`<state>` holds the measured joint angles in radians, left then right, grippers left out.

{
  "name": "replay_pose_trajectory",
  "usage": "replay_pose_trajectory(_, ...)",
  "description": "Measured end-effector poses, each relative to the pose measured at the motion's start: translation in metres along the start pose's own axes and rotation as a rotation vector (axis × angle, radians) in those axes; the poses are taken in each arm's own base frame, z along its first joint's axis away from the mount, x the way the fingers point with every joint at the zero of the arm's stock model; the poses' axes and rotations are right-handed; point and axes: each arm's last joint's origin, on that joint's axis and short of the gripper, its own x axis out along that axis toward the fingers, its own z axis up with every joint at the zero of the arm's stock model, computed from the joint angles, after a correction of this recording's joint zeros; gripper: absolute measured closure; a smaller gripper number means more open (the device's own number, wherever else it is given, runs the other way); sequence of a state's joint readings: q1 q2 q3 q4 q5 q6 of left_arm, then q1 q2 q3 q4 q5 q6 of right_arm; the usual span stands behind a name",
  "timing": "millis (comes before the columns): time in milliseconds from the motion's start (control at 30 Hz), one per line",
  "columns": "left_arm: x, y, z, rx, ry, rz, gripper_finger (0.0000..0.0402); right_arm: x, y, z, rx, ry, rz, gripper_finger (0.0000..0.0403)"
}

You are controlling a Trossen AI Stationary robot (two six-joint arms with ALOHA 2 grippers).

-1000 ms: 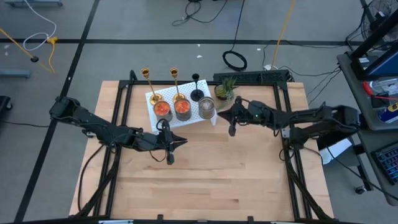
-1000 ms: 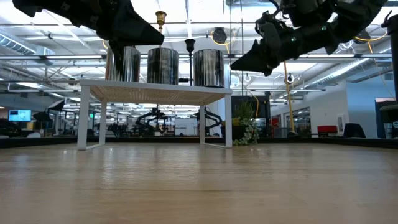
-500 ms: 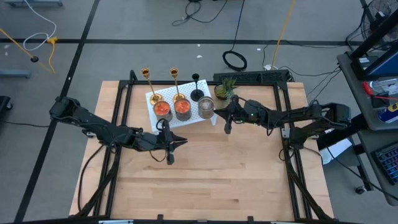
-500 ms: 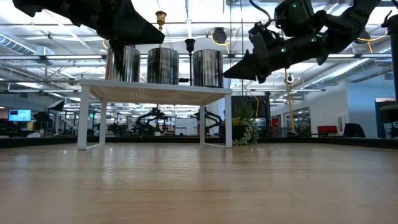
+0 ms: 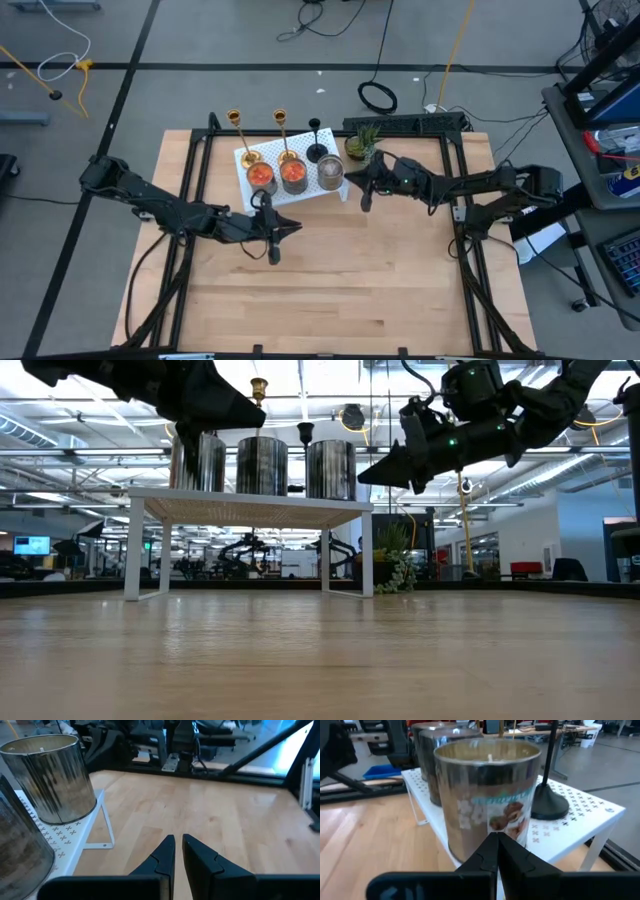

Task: Pick & Place candle stick holders
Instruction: Put the brown scented candle on the shelf, then return to Home Position

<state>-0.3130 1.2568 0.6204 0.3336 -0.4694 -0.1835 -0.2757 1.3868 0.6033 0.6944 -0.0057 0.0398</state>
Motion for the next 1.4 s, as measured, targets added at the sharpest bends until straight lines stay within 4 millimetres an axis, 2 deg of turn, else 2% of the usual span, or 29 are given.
replay_pose_trajectory(133,0.0,0.0,0.001,-0.046,-0.013,-0.003,0.0362,-0.003,0.001,-0.001,0.0,0.048,-0.001,0.0403)
replay_pose_trajectory(300,0.0,0.0,0.001,-0.012,-0.008,-0.001,0.0362,-0.01,0.004,-0.004,0.05,0.134,0.005,0.0403)
replay_pose_trajectory(367,0.0,0.0,0.001,0.008,-0.008,0.001,0.0362,-0.01,0.007,-0.002,0.05,0.111,0.035,0.0403)
replay_pose_trajectory(600,0.0,0.0,0.005,0.029,-0.048,0.026,0.0362,-0.001,0.011,0.0,0.048,0.018,0.059,0.0403)
replay_pose_trajectory(1067,0.0,0.0,0.004,0.026,-0.043,0.024,0.0362,0.018,0.006,-0.003,0.039,0.036,0.038,0.0403)
replay_pose_trajectory(1167,0.0,0.0,0.004,0.027,-0.042,0.024,0.0362,0.014,0.006,0.0,0.039,0.054,0.036,0.0403)
replay_pose_trajectory(1400,-0.003,0.003,0.006,0.042,-0.047,0.078,0.0362,-0.012,0.012,0.024,-0.008,0.035,0.06,0.0403)
